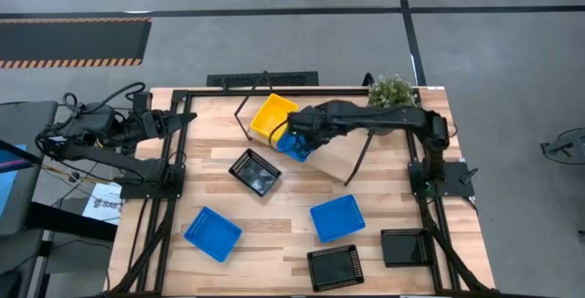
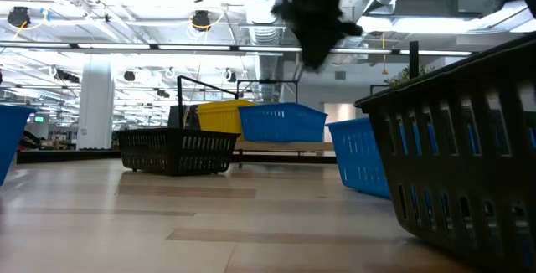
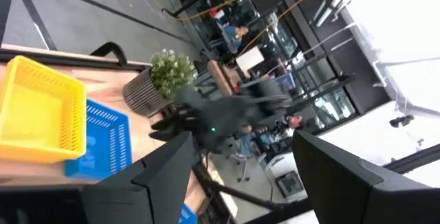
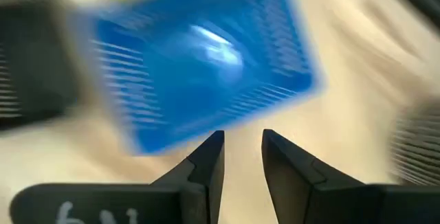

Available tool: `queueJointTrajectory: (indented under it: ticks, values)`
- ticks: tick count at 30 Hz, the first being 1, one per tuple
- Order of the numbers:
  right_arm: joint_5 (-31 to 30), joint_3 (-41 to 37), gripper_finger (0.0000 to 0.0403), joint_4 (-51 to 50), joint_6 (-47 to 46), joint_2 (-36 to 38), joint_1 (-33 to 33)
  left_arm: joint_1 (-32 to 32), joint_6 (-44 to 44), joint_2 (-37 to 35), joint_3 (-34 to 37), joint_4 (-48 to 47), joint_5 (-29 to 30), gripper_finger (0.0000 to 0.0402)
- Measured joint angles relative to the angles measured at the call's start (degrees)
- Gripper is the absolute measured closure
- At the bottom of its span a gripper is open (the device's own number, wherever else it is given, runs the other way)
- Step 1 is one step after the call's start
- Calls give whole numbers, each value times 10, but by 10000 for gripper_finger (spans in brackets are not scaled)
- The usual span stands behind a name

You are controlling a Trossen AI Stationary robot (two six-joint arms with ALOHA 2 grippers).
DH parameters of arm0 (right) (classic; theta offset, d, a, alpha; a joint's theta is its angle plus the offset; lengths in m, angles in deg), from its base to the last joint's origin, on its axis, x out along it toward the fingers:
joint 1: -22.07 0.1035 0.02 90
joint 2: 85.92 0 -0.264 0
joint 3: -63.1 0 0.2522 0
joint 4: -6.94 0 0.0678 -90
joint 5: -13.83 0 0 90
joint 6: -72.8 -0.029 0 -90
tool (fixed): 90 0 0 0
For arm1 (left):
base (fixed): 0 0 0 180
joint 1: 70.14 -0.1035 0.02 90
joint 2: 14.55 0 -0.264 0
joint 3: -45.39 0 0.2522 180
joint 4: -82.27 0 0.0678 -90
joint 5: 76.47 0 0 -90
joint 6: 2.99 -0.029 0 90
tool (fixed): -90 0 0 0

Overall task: Stack baskets on shelf by color
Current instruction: Put the top right blue bin on the shelf

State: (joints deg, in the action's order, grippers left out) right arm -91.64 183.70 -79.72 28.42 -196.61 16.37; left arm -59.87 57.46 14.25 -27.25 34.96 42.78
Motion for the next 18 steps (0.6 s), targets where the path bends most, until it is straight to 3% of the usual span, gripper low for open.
queueJointTrajectory:
  ticks: [7, 18]
  values:
    - [6, 14, 305, 168, 12, -30, 79, 0, 2, 0, 0, -32, 0, 164]
    - [6, 13, 350, 152, 37, -107, 85, 0, 3, 0, 0, -31, 0, 164]
